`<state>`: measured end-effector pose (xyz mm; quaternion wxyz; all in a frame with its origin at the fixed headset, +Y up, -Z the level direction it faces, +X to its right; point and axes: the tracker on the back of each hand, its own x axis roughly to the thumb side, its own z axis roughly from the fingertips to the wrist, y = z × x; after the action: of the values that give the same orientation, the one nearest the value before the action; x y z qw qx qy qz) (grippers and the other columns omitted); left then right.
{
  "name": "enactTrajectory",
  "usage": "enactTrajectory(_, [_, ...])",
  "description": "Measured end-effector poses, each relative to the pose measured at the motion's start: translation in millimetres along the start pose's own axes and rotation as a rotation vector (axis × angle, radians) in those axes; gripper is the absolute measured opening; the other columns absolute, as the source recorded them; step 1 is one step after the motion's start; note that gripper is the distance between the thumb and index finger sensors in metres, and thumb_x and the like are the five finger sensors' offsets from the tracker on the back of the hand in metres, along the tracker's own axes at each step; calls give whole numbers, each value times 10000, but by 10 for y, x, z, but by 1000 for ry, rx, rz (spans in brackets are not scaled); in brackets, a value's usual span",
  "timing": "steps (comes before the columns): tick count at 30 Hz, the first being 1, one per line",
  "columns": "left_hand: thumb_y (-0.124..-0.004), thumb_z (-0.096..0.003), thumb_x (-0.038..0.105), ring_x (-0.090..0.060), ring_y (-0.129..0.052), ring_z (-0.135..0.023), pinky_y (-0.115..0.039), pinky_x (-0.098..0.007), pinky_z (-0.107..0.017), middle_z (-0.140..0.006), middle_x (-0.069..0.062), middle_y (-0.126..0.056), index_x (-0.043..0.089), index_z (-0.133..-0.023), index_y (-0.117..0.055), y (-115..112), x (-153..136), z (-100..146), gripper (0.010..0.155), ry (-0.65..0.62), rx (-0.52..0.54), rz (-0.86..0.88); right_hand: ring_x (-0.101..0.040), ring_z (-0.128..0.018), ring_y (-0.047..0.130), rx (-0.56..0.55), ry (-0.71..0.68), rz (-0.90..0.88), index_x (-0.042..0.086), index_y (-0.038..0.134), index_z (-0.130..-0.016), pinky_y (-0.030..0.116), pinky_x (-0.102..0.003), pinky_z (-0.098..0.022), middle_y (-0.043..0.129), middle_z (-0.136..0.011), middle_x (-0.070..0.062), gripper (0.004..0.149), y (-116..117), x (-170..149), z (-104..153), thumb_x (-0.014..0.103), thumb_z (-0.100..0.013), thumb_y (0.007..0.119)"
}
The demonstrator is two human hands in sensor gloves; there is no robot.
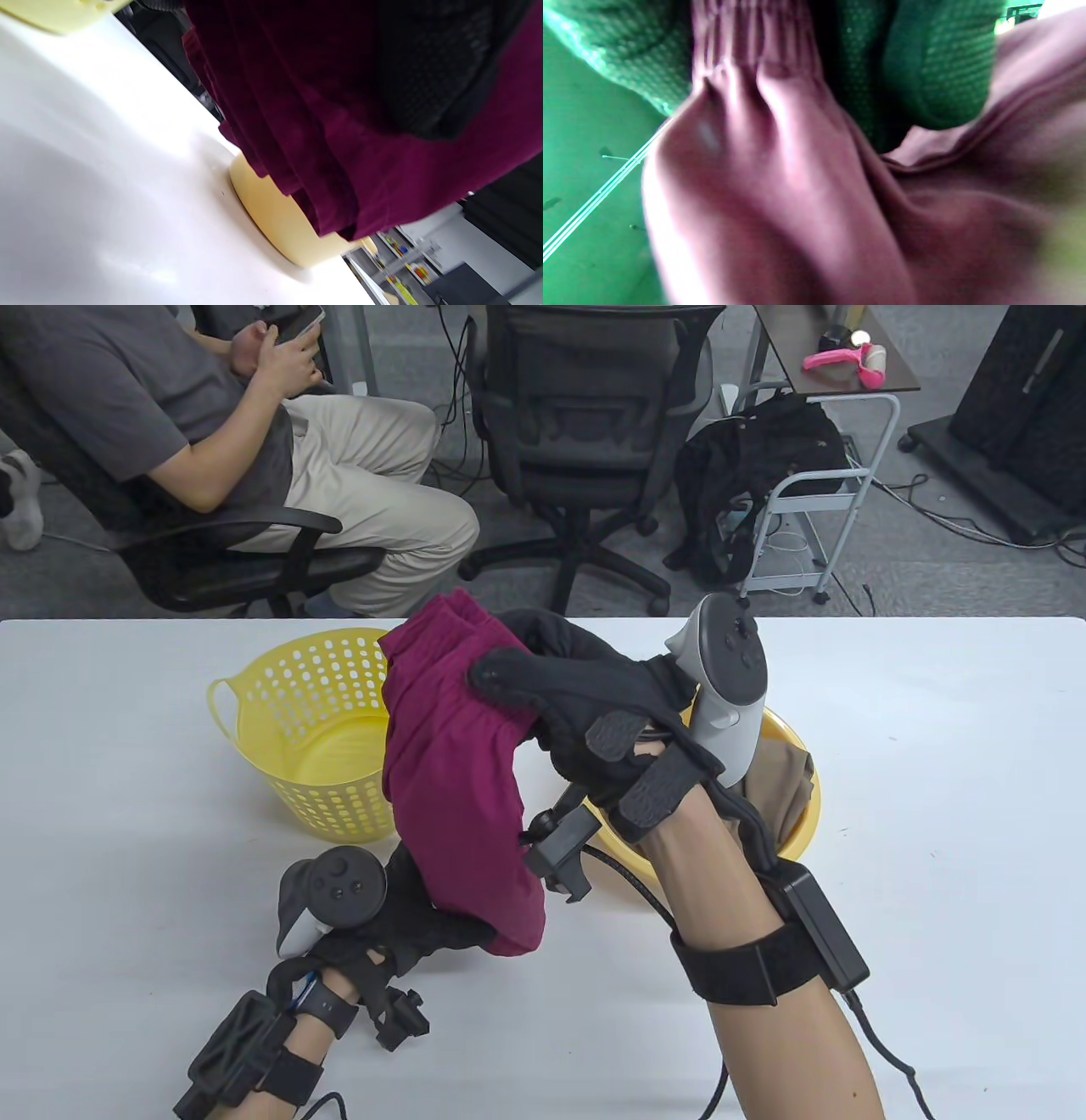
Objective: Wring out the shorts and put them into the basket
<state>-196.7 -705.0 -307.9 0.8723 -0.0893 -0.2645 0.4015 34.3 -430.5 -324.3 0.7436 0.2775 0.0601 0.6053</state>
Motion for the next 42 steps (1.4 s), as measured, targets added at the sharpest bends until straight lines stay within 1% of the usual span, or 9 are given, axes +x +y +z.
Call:
enactTrajectory(3, [-1023, -327, 541, -631, -497, -1098, -474, -772, -672, -1192, -367, -357, -19, -1124, -201, -36, 9, -82, 1274, -12, -12, 45, -292, -522, 1043, 5, 2, -29, 49, 724, -907, 948, -366, -399, 894, -768, -199, 653, 10, -41, -8, 549, -515, 875])
enactTrajectory(7, [-1034, -348, 493, -525, -663, -1085, -545, -736, -674, -1178, -227, -594, 84, -1127, -409, -78, 33, -167, 1079, -40, -31, 133, -291, -525, 1041, 9, -4, -57, 50, 721, -909, 947, -366, -401, 892, -769, -201, 651, 14, -72, -25, 549, -519, 872])
enactTrajectory(8, [-1036, -352, 484, -512, -664, -1088, -541, -738, -675, -1171, -203, -622, 106, -1120, -441, -89, 47, -178, 1042, -35, -14, 146, -291, -525, 1041, 8, -6, -67, 50, 719, -910, 947, -364, -403, 892, -769, -200, 654, 13, -80, -31, 551, -519, 871])
enactTrajectory(12, [-1027, -392, 418, -413, -812, -1020, -574, -712, -672, -1034, -62, -853, 230, -1000, -686, -87, 58, -211, 722, -39, 26, 174, -290, -527, 1041, 5, -9, -78, 52, 718, -911, 946, -364, -405, 890, -771, -199, 652, -5, -94, -37, 551, -521, 870])
enactTrajectory(16, [-969, -465, 350, -359, -960, -876, -644, -656, -657, -854, -24, -992, 257, -862, -818, -29, 50, -186, 435, 4, 103, 121, -287, -531, 1040, -10, -14, -70, 55, 714, -913, 946, -363, -407, 888, -774, -198, 653, -73, -90, -21, 555, -521, 867])
enactTrajectory(23, [-918, -507, 350, -384, -996, -774, -685, -650, -620, -768, -79, -1011, 198, -846, -824, 70, -4, -125, 383, 41, 99, 88, -290, -548, 1030, -68, -10, -62, 60, 700, -923, 939, -365, -422, 877, -789, -194, 652, -277, -92, 32, 554, -529, 864])
enactTrajectory(32, [-892, -508, 351, -387, -998, -746, -688, -652, -607, -735, -78, -1011, 211, -806, -840, 213, -37, -29, 333, 67, 37, 16, -301, -583, 1008, -179, 7, 23, 71, 673, -942, 917, -379, -455, 851, -822, -188, 655, -613, -102, 155, 549, -536, 863])
enactTrajectory(37, [-890, -508, 347, -400, -986, -748, -678, -660, -605, -729, -81, -1008, 208, -796, -845, 305, -51, 38, 324, 78, 5, -22, -308, -604, 995, -261, 28, 123, 70, 660, -950, 907, -388, -470, 835, -838, -190, 656, -834, -130, 254, 541, -541, 865])
enactTrajectory(42, [-882, -511, 348, -408, -975, -760, -670, -664, -607, -738, -79, -1001, 208, -796, -843, 387, -28, 104, 320, 96, -39, -106, -325, -625, 984, -331, 62, 279, 72, 652, -955, 898, -406, -486, 824, -853, -193, 653, -1003, -168, 355, 526, -538, 869])
